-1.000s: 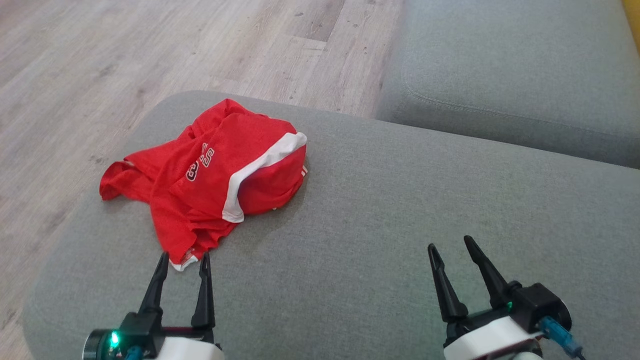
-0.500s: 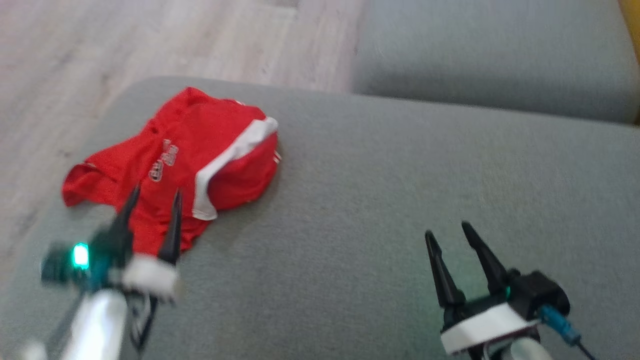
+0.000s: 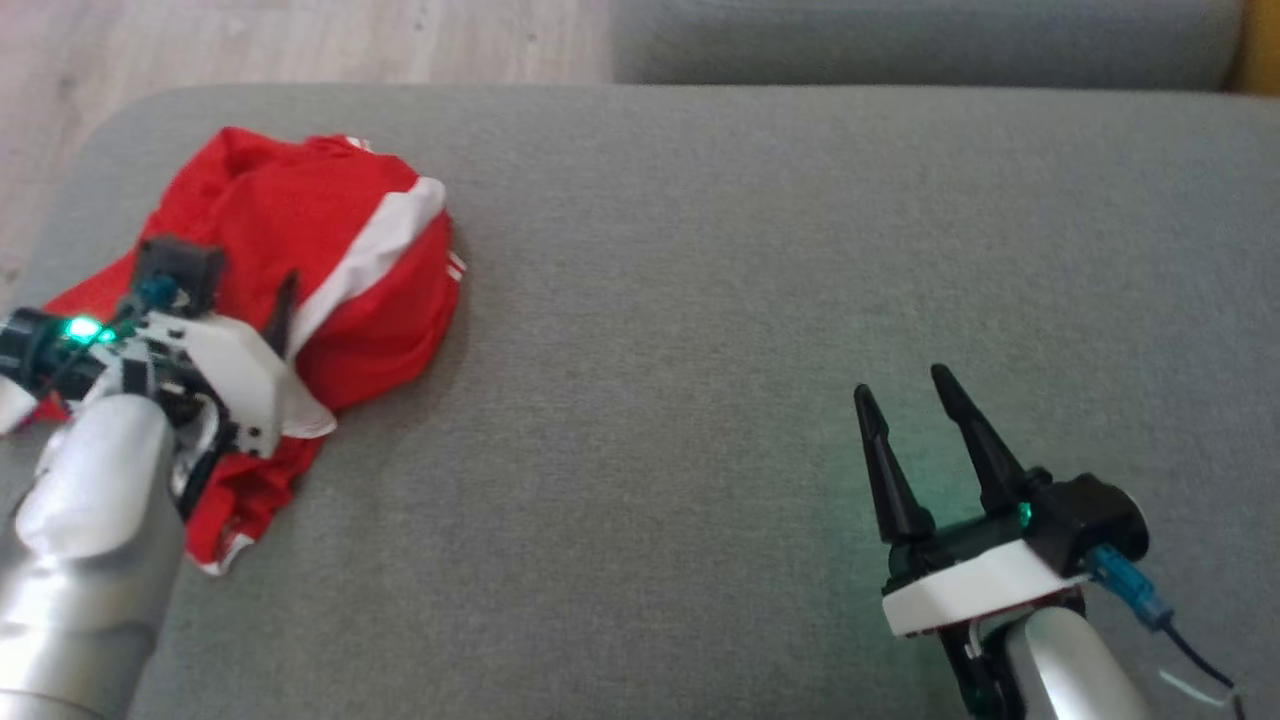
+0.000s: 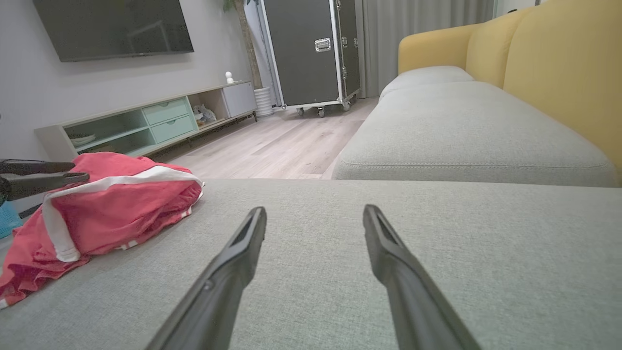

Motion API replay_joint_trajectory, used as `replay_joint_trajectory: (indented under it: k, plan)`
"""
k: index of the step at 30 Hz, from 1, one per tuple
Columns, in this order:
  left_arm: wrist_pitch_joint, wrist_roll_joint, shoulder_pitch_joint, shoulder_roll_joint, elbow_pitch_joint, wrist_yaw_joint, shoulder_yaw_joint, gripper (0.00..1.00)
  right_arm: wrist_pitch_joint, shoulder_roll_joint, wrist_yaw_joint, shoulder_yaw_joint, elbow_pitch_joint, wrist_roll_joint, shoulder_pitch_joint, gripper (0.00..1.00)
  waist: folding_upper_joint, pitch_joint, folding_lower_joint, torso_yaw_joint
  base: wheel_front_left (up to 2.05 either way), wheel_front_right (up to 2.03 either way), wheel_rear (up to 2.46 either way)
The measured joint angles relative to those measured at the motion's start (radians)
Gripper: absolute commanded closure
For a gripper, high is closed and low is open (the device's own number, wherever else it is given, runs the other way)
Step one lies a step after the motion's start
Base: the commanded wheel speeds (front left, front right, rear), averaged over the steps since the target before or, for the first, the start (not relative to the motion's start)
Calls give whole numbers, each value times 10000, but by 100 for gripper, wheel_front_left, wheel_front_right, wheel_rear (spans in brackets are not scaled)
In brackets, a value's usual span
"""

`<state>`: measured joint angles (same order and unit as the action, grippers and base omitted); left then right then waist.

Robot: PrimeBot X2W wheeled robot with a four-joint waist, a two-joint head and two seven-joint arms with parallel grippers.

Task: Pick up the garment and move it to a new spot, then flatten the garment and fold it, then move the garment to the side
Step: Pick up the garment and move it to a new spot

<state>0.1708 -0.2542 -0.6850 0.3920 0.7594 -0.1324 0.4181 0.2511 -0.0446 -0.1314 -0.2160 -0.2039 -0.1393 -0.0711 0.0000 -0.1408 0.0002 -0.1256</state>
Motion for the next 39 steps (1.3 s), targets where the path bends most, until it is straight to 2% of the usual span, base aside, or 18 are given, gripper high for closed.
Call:
replay_joint_trajectory:
  k: [6,7,8,15,19,23,29,36,39]
  plan:
    - [125,-487,-222,-4,951,0,466,0,0,-2,0,56,8,0,-58,0,0,-242,0,252,0,0,0]
    - [117,-621,-222,-10,1011,0,596,64,0,-2,0,71,8,0,-58,0,0,-243,-1,255,0,0,0]
    - [36,-755,-221,-8,1030,0,729,100,0,-2,0,88,8,0,-58,0,0,-239,-2,252,0,0,0]
    - [-1653,-1432,-374,23,848,0,959,100,0,-4,0,109,-54,0,-54,0,0,19,-2,178,0,0,0]
    - [-2581,-2182,-428,-46,50,0,928,100,0,-4,0,115,-130,-2,0,0,0,351,-2,148,0,0,0]
    - [-3083,-2746,-424,-65,-936,0,591,100,0,-4,0,161,-188,-48,63,0,0,714,-3,139,0,0,0]
    - [-3035,-3427,-11,-307,-3173,6,339,100,0,0,0,-13,-230,-107,346,0,0,1096,-4,325,0,0,0]
    - [-2111,-3916,519,-757,-5501,311,656,100,0,-4,0,-90,-173,-182,356,0,0,1080,-3,1062,0,0,0]
    - [-1835,-3971,510,-1172,-6065,470,940,100,0,-6,0,-244,-105,-257,328,0,0,981,-3,1484,0,0,0]
